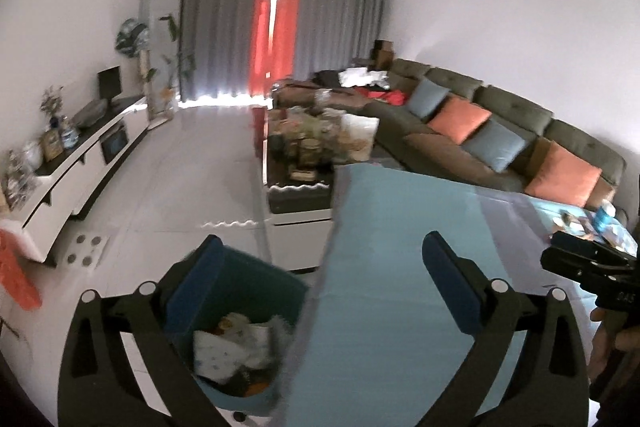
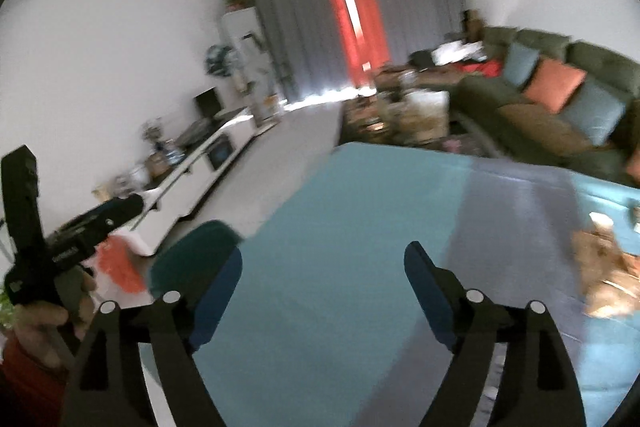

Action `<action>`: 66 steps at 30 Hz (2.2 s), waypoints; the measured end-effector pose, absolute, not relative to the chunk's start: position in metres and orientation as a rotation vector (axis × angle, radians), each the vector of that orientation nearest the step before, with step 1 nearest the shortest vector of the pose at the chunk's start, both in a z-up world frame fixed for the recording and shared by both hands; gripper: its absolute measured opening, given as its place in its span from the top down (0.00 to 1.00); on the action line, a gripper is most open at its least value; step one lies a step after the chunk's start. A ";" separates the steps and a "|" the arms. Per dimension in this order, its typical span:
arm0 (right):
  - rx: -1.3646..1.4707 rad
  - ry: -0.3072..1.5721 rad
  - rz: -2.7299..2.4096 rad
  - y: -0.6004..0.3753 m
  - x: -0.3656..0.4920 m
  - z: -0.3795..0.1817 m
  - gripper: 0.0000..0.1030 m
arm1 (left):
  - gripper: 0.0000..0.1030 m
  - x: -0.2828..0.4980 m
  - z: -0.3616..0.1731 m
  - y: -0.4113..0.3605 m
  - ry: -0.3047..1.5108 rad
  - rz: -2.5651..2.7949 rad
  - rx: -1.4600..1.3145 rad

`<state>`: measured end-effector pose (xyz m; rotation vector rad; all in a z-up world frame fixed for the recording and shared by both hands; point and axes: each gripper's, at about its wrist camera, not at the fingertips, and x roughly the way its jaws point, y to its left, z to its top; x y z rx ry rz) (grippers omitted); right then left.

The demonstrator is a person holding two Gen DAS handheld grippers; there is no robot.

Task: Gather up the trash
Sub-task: 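Move both open tools back to the table above the gold foil wrappers, then grasp a gold foil wrapper with the right tool while the left tool grasps another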

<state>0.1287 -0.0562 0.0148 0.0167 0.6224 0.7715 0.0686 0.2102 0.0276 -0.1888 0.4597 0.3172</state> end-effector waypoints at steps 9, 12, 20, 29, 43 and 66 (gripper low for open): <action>0.027 0.581 0.458 -0.165 0.129 0.001 0.09 | 0.05 0.102 0.032 0.120 0.463 0.101 -0.122; 0.050 0.586 0.391 -0.195 0.133 -0.005 0.09 | 0.05 0.116 0.030 0.088 0.479 0.020 -0.095; 0.053 0.580 0.272 -0.248 0.160 -0.010 0.07 | 0.05 0.153 0.019 0.004 0.512 -0.145 -0.006; 0.018 0.673 0.252 -0.270 0.208 -0.021 0.11 | 0.05 0.198 0.006 -0.042 0.553 -0.230 0.030; 0.003 0.805 0.334 -0.271 0.267 -0.045 0.54 | 0.05 0.270 -0.014 -0.080 0.610 -0.301 0.062; 0.106 0.814 0.445 -0.299 0.244 -0.039 1.00 | 0.05 0.330 -0.040 -0.103 0.675 -0.322 0.087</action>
